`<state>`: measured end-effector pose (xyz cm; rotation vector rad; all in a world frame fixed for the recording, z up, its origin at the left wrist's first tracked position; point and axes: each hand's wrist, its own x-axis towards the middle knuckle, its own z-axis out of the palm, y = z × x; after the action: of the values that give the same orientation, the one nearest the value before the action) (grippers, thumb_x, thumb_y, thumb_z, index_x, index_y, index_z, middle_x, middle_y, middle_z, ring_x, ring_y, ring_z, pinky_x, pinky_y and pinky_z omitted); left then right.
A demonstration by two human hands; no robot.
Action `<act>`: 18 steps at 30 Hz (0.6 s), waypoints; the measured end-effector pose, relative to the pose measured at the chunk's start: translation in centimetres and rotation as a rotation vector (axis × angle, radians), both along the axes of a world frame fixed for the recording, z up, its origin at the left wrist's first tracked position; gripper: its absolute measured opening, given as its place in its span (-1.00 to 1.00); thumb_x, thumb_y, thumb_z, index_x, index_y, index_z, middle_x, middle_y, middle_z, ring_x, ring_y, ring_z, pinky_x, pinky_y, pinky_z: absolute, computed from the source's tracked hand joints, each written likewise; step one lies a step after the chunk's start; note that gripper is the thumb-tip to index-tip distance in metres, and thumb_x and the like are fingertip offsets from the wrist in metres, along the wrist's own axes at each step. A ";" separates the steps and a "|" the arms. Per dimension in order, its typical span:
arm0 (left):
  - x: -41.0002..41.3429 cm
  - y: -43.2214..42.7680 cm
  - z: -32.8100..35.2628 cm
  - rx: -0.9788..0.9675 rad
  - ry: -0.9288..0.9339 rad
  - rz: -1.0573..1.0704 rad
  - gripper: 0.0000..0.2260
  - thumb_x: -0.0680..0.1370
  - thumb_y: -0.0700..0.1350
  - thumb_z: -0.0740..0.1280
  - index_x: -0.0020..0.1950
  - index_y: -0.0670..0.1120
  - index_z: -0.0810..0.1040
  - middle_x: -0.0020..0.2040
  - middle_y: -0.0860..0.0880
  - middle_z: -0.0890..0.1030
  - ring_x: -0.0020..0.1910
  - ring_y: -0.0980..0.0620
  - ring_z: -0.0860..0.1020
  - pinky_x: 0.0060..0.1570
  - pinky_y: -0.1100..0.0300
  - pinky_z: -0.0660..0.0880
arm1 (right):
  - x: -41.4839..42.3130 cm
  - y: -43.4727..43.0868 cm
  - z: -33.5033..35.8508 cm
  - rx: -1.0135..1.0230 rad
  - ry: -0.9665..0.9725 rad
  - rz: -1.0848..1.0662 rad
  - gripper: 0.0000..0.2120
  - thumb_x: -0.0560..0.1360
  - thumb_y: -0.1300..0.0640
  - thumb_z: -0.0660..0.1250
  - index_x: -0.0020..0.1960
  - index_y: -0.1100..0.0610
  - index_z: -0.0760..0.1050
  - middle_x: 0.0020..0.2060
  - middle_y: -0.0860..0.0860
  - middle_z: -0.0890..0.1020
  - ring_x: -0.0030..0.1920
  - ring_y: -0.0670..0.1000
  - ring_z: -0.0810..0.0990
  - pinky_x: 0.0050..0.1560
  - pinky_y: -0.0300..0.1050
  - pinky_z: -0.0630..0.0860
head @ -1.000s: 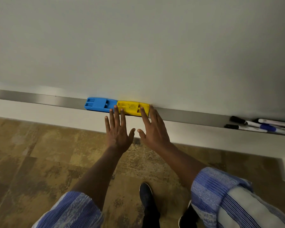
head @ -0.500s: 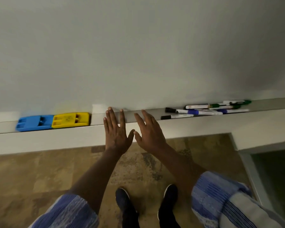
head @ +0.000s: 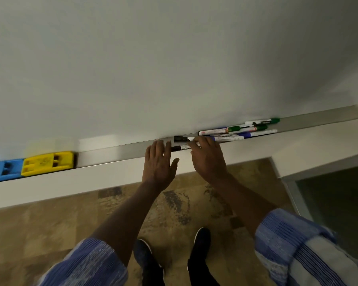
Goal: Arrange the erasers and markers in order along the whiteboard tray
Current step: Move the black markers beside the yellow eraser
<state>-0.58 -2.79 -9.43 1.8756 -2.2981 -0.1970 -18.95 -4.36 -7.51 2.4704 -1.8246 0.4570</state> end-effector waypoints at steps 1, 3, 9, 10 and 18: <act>-0.5 -0.4 0.2 -0.034 0.012 -0.015 -0.51 0.63 0.08 0.24 0.46 -0.17 0.37 0.35 -0.22 0.46 0.36 -0.23 0.40 0.37 -0.10 0.36 | -0.5 -0.3 -0.2 0.000 0.014 0.003 -0.67 0.46 0.23 0.43 0.22 0.14 0.59 0.10 0.09 0.62 0.10 0.13 0.55 0.02 -0.01 0.50; -1.4 -1.2 0.6 -0.070 0.025 -0.034 -0.67 0.62 0.00 0.26 0.31 -0.15 0.49 0.16 -0.16 0.53 0.14 -0.17 0.49 0.16 -0.03 0.43 | -1.3 -0.7 -0.4 -0.006 0.019 0.015 -0.70 0.47 0.25 0.40 0.20 0.14 0.60 0.07 0.10 0.62 0.09 0.14 0.54 -0.01 -0.01 0.50; -2.3 -2.9 0.5 -0.075 0.000 -0.057 -0.89 0.57 -0.10 0.33 0.04 -0.11 0.55 -0.02 -0.10 0.55 -0.09 -0.13 0.48 -0.09 0.00 0.42 | -1.8 -1.5 -1.0 -0.031 -0.001 0.055 -0.74 0.54 0.25 0.31 0.21 0.15 0.59 0.04 0.12 0.62 0.05 0.15 0.53 -0.01 0.01 0.49; -2.2 -3.0 0.4 -0.078 0.005 -0.056 -0.89 0.56 -0.10 0.35 0.03 -0.11 0.54 -0.03 -0.09 0.54 -0.09 -0.12 0.48 -0.10 0.01 0.42 | -1.7 -1.6 -1.1 -0.039 -0.003 0.056 -0.75 0.55 0.24 0.30 0.20 0.15 0.59 0.02 0.12 0.61 0.04 0.15 0.52 -0.01 0.00 0.48; -1.5 -2.9 0.7 -0.130 0.093 -0.025 -0.93 0.56 -0.13 0.38 0.00 -0.09 0.54 -0.08 -0.06 0.53 -0.15 -0.11 0.46 -0.16 0.00 0.41 | -1.2 -2.1 -0.8 -0.093 -0.034 0.081 -0.82 0.51 0.16 0.39 0.11 0.12 0.63 -0.06 0.08 0.61 -0.03 0.13 0.52 -0.08 -0.03 0.41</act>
<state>-2.09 -5.65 -8.71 1.7380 -2.2177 -0.1311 -20.17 -6.48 -8.32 2.4955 -1.6789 0.5776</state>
